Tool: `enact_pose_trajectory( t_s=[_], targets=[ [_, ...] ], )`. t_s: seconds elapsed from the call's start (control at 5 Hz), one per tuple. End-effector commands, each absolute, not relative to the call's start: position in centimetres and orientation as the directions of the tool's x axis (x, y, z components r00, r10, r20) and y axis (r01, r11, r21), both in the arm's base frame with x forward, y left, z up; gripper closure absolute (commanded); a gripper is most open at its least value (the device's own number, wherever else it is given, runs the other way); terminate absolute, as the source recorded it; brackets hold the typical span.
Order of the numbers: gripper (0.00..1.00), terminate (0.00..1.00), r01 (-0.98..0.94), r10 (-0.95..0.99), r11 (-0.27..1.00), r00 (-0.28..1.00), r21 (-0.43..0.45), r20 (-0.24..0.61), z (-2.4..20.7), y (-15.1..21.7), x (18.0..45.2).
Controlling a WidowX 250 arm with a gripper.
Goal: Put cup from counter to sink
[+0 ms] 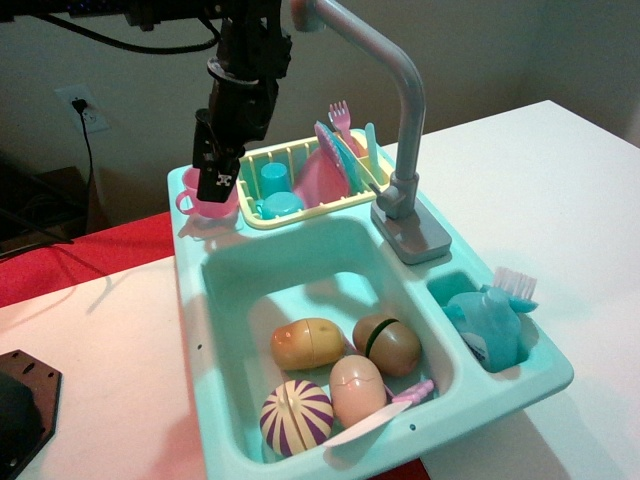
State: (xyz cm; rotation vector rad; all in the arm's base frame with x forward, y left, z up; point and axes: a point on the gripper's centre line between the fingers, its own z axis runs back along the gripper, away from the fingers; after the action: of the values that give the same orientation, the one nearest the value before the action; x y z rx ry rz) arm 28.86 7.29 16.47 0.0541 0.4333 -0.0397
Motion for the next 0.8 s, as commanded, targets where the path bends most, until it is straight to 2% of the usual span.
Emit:
enact_pose_trajectory(
  t_s=[0.0, 0.4, 0.6],
  targets=[
    [0.0, 0.0, 0.05, -0.027, 0.998, 0.907, 0.044, -0.421, 16.5, 7.3, 28.9],
    [0.0, 0.0, 0.022, -0.004, 0.999, 0.901, 0.036, -0.433, 14.6, 7.5, 29.7],
    [1.0, 0.0, 0.021, 0.003, 0.998, 0.915, 0.055, -0.403, 14.2, 7.5, 29.0]
  ],
)
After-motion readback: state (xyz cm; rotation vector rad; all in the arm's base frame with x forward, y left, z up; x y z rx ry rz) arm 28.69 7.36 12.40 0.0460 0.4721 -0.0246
